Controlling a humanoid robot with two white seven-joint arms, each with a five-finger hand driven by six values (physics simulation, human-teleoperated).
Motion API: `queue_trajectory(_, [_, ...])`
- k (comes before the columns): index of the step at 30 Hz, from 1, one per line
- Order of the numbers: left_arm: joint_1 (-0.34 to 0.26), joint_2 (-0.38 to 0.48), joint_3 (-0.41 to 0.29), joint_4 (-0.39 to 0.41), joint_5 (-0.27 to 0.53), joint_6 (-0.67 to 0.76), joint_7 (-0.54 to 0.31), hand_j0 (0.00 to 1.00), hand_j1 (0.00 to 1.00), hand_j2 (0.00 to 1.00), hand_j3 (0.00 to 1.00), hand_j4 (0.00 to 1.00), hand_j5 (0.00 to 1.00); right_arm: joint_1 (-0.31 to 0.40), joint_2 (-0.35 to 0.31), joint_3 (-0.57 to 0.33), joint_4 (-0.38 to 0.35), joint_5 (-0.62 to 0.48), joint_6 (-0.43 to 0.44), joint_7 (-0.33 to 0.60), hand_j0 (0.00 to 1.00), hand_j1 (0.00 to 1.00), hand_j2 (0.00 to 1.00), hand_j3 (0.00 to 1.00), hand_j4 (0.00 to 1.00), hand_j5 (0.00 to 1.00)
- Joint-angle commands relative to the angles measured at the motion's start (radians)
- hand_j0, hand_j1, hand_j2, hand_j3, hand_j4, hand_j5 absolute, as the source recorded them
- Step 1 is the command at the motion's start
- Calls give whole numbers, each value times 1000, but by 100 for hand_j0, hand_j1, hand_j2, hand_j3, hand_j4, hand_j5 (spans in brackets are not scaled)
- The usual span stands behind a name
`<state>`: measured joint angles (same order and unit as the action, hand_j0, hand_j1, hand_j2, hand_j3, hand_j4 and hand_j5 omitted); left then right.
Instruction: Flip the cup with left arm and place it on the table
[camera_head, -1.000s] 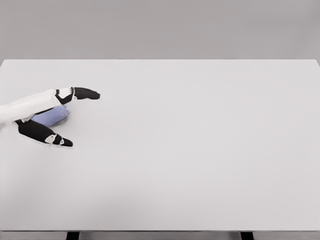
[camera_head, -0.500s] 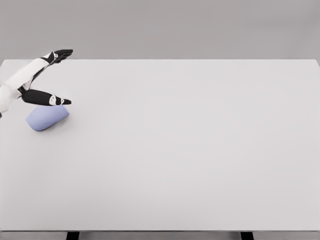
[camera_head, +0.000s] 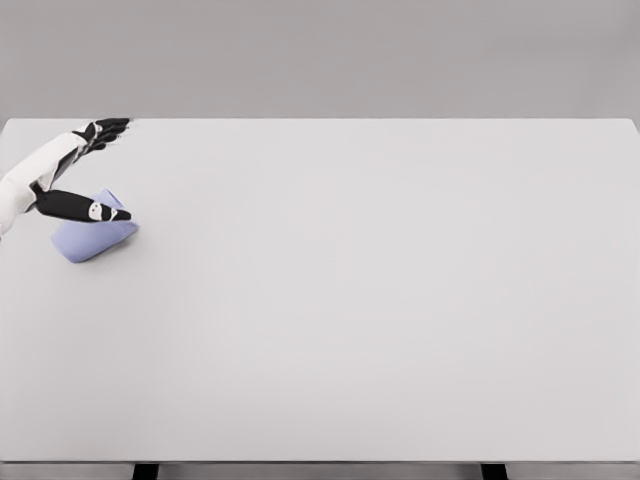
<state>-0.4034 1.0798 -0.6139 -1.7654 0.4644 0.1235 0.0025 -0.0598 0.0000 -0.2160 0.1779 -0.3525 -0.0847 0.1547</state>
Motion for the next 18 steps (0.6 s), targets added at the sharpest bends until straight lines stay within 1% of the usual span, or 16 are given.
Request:
queue_trajectory(1, [0, 0, 6, 0, -52, 139, 36, 100, 100, 100, 100, 100, 100, 0, 0, 0, 0, 1, -1, 0, 100, 100, 100, 100, 100, 100])
queue_trajectory(2, [2, -3, 5, 0, -58, 223, 33, 100, 100, 100, 100, 100, 100, 0, 0, 0, 0, 1, 0, 0, 100, 100, 100, 100, 100, 100])
queue_trajectory(3, [3, -3, 3, 0, -58, 251, 28, 100, 100, 100, 100, 100, 100, 0, 0, 0, 0, 1, 0, 0, 100, 100, 100, 100, 100, 100])
queue_trajectory(9, [6, -12, -9, 0, -61, 251, 27, 100, 100, 100, 100, 100, 100, 0, 0, 0, 0, 0, 0, 0, 100, 100, 100, 100, 100, 100])
queue_trajectory(10, [18, -12, -9, -2, -62, 251, 25, 100, 100, 100, 100, 100, 100, 0, 0, 1, 0, 0, 0, 0, 100, 100, 100, 100, 100, 100])
queue_trajectory(12, [21, -15, -12, 0, -70, 258, 16, 100, 100, 100, 100, 100, 100, 0, 0, 0, 0, 0, 0, 0, 100, 100, 100, 100, 100, 100])
queue_trajectory(15, [21, -34, -15, 0, -90, 282, 16, 100, 100, 100, 100, 100, 100, 0, 0, 0, 0, 0, 0, 0, 100, 100, 100, 100, 100, 100])
queue_trajectory(17, [20, -55, -26, 0, -131, 286, 4, 100, 100, 100, 100, 100, 100, 0, 0, 0, 0, 0, -1, 0, 100, 100, 100, 100, 100, 100])
queue_trajectory(18, [20, -60, -26, 0, -154, 294, -16, 100, 100, 100, 100, 100, 100, 0, 0, 0, 0, 1, 0, 0, 100, 100, 100, 100, 100, 100])
